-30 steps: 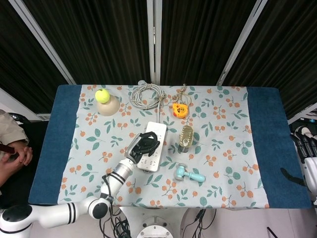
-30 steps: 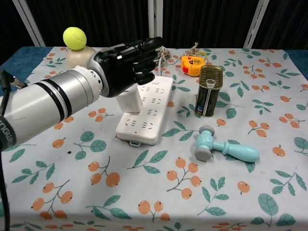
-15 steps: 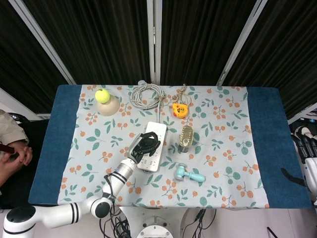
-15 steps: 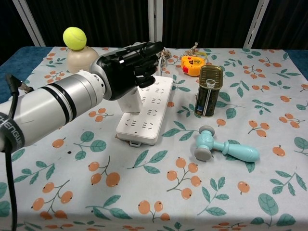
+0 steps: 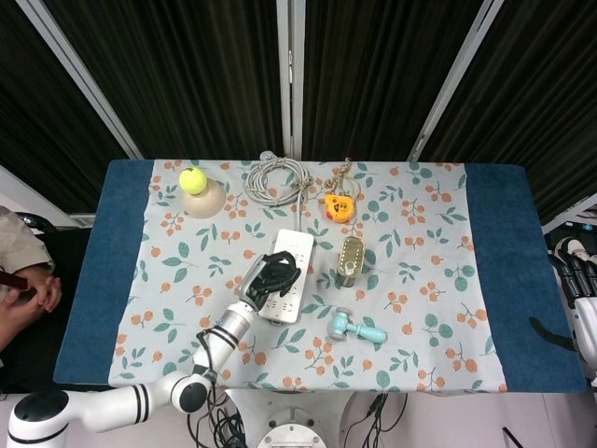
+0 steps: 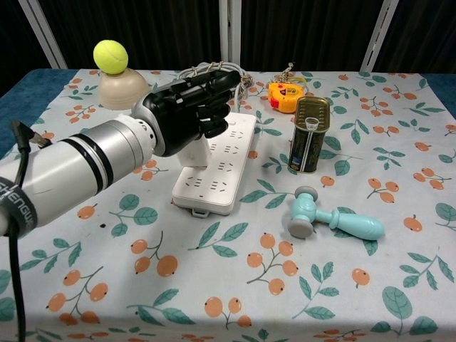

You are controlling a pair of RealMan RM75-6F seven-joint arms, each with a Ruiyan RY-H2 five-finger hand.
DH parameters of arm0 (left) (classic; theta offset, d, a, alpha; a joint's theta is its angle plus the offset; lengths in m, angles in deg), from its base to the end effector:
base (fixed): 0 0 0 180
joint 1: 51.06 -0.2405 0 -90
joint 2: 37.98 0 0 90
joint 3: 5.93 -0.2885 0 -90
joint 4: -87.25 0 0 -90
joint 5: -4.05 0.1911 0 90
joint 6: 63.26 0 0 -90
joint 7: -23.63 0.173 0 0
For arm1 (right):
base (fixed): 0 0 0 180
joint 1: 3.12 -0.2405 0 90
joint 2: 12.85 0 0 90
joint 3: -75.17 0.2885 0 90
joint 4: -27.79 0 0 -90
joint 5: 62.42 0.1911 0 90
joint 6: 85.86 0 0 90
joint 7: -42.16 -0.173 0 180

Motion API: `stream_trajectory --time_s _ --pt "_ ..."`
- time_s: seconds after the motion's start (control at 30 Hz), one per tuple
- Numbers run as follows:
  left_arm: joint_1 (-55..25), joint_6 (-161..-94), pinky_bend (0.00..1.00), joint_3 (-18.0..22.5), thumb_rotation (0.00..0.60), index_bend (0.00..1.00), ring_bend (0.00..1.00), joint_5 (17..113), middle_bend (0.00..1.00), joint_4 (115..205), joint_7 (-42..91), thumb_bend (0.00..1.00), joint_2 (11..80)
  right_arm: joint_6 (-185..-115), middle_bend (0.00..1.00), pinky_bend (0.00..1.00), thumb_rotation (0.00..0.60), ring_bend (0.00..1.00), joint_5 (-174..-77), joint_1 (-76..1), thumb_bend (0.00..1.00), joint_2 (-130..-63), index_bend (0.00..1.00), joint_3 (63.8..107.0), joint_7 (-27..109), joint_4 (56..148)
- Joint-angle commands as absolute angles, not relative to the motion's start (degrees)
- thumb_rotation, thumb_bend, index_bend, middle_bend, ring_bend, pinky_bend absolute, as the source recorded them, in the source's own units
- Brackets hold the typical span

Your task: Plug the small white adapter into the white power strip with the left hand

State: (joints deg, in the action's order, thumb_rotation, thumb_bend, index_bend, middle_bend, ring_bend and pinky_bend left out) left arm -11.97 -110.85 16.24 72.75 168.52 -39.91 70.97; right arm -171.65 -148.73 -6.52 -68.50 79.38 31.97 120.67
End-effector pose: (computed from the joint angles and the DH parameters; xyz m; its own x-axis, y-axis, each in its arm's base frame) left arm -0.0815 0.3527 -0.1011 -0.8906 0.4419 0.1075 0.2759 0.3370 0.9002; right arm -0.3349 -0.2069 0.2461 0.3577 0.0320 0.9333 -0.9338 0.0042 0.3577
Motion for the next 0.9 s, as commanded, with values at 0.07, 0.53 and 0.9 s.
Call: stream_trajectory --time_s 0.07,0.53,0.9 --pt "-11.9 -110.6 0.86 16.0 0.600 0.78 0.78 73.2 0.86 168.4 -39.8 0.54 71.1 -171.8 0.02 0.00 0.600 0.00 -148.7 -6.4 0.11 -68.5 0.00 79.4 31.9 120.6" --pt "-11.8 -109.7 0.85 15.5 0.600 0.78 0.78 74.3 0.86 168.3 -39.1 0.54 71.4 -171.8 0.02 0.00 0.600 0.00 -148.6 -6.3 0.11 -68.6 0.00 79.4 31.7 120.5" --pt "-11.5 -109.0 0.85 16.0 0.600 0.78 0.77 74.1 0.86 168.0 -38.9 0.54 71.5 -172.2 0.02 0.00 0.600 0.00 -148.6 -6.0 0.11 -68.5 0.00 79.4 31.5 120.5"
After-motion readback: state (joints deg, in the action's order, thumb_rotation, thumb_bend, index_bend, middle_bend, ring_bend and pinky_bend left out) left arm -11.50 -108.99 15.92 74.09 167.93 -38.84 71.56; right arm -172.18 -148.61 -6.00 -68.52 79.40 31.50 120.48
